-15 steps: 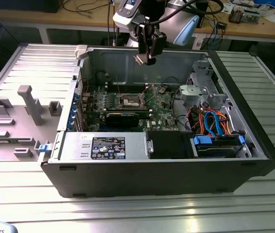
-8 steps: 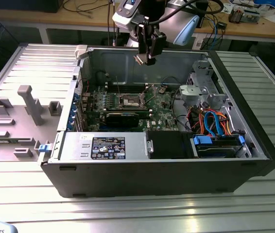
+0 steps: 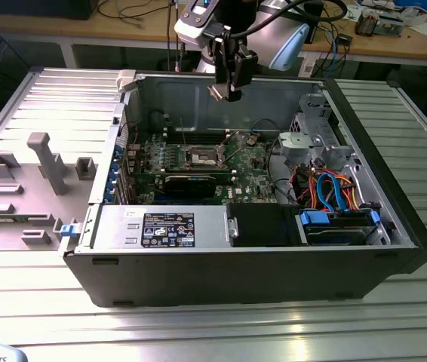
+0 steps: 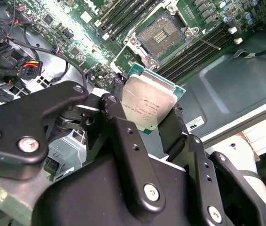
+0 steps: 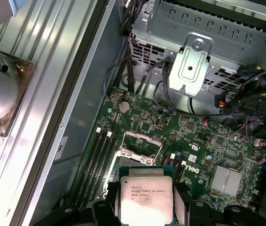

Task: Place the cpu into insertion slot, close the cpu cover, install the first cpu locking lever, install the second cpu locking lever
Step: 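Place the cpu into insertion slot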

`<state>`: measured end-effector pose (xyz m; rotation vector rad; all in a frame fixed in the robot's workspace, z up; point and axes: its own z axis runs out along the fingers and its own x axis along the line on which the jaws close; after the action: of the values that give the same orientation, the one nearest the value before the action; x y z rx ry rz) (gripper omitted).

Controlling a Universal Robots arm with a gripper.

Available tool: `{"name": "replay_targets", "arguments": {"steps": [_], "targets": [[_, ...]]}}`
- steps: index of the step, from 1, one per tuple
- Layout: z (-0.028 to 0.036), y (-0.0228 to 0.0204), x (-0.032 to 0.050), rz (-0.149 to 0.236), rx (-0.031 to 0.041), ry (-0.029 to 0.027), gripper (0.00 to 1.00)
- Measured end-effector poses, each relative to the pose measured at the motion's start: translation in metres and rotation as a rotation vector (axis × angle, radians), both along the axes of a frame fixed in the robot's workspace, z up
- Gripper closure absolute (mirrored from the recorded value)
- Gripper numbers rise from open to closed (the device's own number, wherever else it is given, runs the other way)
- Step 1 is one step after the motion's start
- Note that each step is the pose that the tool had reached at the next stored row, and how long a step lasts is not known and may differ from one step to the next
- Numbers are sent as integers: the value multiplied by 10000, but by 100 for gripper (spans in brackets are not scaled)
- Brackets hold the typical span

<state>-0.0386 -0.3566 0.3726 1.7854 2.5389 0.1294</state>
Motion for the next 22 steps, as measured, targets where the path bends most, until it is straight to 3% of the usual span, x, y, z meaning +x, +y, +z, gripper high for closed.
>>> {"name": "replay_targets", "arguments": {"steps": [22], "targets": [[0, 0, 0, -397, 0, 0, 46]]}}
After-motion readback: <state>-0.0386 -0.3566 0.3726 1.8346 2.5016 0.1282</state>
